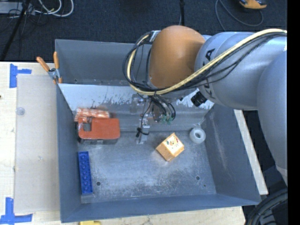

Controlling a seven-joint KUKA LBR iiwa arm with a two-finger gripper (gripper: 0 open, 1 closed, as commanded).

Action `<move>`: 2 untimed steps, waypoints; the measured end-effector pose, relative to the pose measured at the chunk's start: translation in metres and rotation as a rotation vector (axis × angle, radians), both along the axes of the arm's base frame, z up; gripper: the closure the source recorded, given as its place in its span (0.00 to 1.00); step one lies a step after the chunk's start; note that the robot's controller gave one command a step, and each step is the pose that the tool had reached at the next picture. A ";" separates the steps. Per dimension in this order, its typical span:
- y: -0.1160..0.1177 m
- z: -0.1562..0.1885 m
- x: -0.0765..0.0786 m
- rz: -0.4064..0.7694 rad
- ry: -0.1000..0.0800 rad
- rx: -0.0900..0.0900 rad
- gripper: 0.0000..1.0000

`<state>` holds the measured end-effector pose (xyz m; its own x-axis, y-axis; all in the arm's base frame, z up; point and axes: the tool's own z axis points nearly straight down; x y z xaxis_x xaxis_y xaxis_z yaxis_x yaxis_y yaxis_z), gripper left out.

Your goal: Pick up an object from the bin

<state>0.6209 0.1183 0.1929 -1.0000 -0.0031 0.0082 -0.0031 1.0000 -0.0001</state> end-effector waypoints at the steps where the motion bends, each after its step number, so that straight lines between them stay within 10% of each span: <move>1: -0.001 0.005 0.002 -0.003 -0.008 0.001 0.00; 2: 0.062 -0.042 0.001 0.111 -0.003 0.001 0.00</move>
Offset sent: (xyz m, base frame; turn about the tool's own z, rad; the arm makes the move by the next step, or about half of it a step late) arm -0.0005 0.0740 -0.0514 -0.1349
